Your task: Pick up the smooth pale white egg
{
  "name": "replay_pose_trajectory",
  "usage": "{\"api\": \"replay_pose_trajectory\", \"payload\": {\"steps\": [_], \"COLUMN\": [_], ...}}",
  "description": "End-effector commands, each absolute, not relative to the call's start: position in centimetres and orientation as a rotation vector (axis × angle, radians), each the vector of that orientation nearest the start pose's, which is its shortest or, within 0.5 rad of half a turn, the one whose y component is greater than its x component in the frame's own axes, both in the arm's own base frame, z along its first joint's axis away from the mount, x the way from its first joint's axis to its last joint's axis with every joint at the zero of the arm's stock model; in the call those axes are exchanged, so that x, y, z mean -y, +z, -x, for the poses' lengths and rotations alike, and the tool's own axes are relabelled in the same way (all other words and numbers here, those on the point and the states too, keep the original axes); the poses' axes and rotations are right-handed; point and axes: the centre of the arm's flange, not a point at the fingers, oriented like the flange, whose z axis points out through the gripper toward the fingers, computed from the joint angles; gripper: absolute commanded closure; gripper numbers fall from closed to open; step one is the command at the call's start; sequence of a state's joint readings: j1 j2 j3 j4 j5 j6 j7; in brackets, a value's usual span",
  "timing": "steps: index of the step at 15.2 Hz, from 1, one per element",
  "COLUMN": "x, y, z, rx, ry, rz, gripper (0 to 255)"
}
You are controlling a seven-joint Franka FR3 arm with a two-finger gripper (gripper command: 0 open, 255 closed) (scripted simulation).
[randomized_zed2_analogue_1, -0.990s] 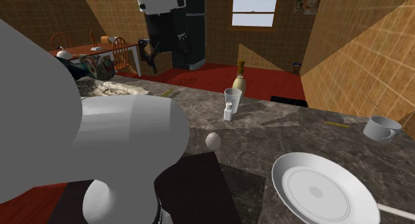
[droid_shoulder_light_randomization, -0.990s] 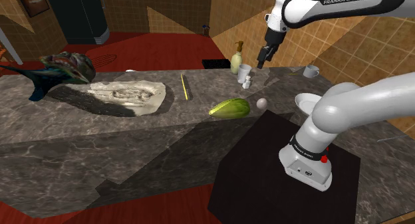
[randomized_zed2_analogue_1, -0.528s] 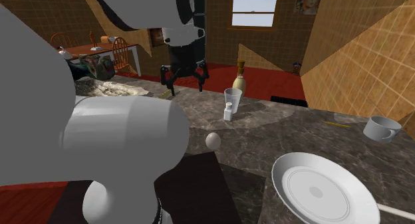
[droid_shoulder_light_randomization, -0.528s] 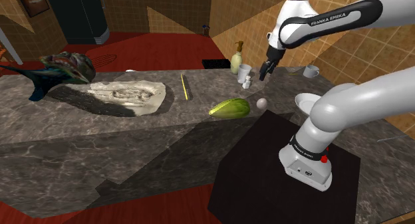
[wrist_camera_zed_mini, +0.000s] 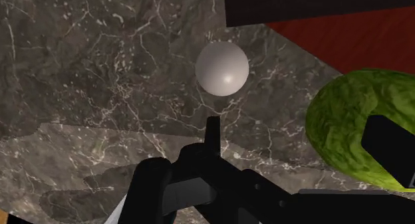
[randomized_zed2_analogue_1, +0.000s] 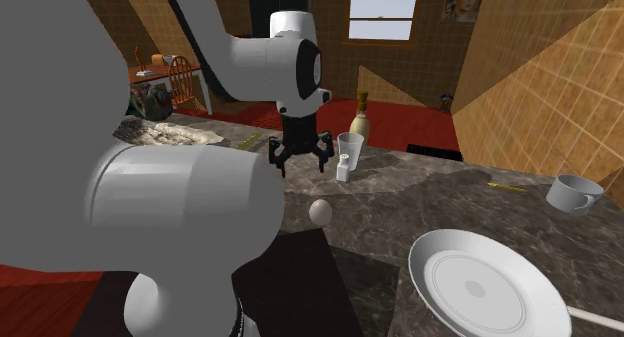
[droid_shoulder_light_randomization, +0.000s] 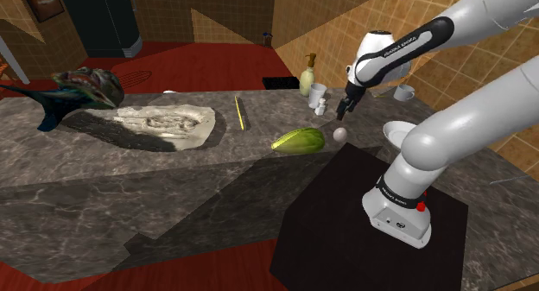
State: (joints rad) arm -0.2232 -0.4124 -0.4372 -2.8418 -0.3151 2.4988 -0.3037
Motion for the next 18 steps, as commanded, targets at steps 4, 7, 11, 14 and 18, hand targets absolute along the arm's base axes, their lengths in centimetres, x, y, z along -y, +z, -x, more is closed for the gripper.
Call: {"api": "replay_pose_trajectory", "payload": {"steps": [4,7,11,14,18], "x": [23.5,25.3,25.3,25.3,25.1], "y": [24.7,21.4,19.3,17.7,17.4], "z": [-28.1,-27.5,-27.5,-27.5,-27.5], "rx": [-0.169,-0.192,-0.192,-0.192,-0.192], "ry": [-0.050,-0.043,-0.043,-0.043,-0.043], "rz": [3.170,3.162,3.162,3.162,3.162], "gripper": [0,0,0,0,255]}}
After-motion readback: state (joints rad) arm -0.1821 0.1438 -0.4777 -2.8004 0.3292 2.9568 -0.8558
